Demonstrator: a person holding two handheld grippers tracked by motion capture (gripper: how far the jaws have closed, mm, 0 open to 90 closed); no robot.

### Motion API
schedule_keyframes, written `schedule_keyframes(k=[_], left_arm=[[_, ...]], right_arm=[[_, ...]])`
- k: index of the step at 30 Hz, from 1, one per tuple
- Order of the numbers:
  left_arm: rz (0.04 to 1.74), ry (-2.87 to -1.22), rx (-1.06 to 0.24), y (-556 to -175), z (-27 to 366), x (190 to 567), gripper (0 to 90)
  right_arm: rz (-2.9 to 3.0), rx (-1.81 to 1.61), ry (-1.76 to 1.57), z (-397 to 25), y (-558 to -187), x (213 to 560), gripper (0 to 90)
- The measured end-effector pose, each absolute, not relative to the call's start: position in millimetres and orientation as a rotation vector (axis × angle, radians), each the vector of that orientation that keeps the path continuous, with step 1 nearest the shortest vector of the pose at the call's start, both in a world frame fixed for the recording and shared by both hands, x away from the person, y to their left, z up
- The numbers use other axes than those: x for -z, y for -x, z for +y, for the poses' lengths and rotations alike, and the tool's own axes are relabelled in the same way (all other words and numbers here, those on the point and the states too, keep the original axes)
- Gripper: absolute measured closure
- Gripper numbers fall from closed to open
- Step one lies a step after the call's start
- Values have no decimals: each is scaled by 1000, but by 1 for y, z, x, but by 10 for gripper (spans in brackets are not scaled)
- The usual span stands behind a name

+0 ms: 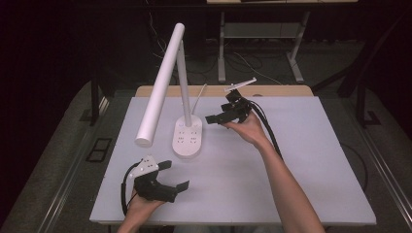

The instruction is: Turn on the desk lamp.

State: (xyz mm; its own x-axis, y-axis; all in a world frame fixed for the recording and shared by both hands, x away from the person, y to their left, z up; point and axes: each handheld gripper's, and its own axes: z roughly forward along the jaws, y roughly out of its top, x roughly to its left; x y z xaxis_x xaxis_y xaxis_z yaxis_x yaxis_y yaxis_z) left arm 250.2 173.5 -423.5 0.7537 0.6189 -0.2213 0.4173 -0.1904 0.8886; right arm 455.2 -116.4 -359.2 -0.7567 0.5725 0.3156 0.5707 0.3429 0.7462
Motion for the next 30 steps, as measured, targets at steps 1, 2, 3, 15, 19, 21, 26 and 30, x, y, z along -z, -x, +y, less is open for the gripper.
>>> schedule_keyframes(k=[1,2,3,15,19,21,26,30], left_arm=[[804,-1822,-223,-250,174,423,0],[803,-1823,-222,-250,174,423,0],[802,-1822,-221,-250,174,423,0],[805,-1813,-216,-251,177,423,0],[803,-1813,-212,-251,177,423,0],[802,-1814,-211,-252,177,424,0],[799,-1813,-209,-251,177,423,0],[802,-1809,-210,-252,179,423,0]], right_arm=[[2571,-1434,-1095,-116,-456,361,6],[2571,-1434,-1095,-116,-456,361,6],[2568,-1441,-1103,-115,-457,362,7],[2541,-1474,-1146,-104,-466,378,7],[2542,-1460,-1151,-101,-468,383,74],[2529,-1467,-1129,-98,-469,386,142],[2514,-1467,-1126,-95,-471,389,223],[2544,-1457,-1131,-91,-475,393,341]])
